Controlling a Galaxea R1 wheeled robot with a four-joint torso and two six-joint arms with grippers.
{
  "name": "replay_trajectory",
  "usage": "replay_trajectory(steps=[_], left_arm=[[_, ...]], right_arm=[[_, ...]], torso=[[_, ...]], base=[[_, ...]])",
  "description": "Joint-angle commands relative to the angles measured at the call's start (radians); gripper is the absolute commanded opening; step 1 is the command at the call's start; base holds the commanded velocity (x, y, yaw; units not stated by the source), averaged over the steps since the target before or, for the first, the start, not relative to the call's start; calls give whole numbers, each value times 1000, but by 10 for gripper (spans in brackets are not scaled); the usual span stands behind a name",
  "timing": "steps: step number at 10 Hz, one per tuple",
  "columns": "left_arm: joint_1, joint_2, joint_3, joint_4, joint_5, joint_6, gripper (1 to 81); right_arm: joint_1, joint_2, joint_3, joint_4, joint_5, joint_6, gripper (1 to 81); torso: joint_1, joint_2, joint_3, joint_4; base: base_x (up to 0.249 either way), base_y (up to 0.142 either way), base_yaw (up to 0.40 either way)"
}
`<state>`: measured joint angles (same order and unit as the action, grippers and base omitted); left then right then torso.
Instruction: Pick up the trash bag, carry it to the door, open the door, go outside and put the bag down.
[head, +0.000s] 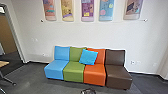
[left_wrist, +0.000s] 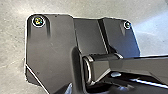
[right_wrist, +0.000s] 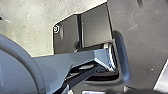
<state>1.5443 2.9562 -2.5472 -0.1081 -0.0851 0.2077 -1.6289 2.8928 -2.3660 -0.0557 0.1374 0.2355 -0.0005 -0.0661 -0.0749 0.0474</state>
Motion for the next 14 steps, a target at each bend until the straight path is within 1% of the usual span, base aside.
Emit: replay_trajectory(steps=[1,14], left_arm=[[-46,-2,8,10,54,4,811],[-46,-2,8,10,54,4,811]], right_arm=[[34,1,15,-18,-56,-10,811],[30,1,15,-18,-56,-10,811]], torso=[[1,0,0,0],[1,0,0,0]], base=[[133,-64,0],[133,0,0]])
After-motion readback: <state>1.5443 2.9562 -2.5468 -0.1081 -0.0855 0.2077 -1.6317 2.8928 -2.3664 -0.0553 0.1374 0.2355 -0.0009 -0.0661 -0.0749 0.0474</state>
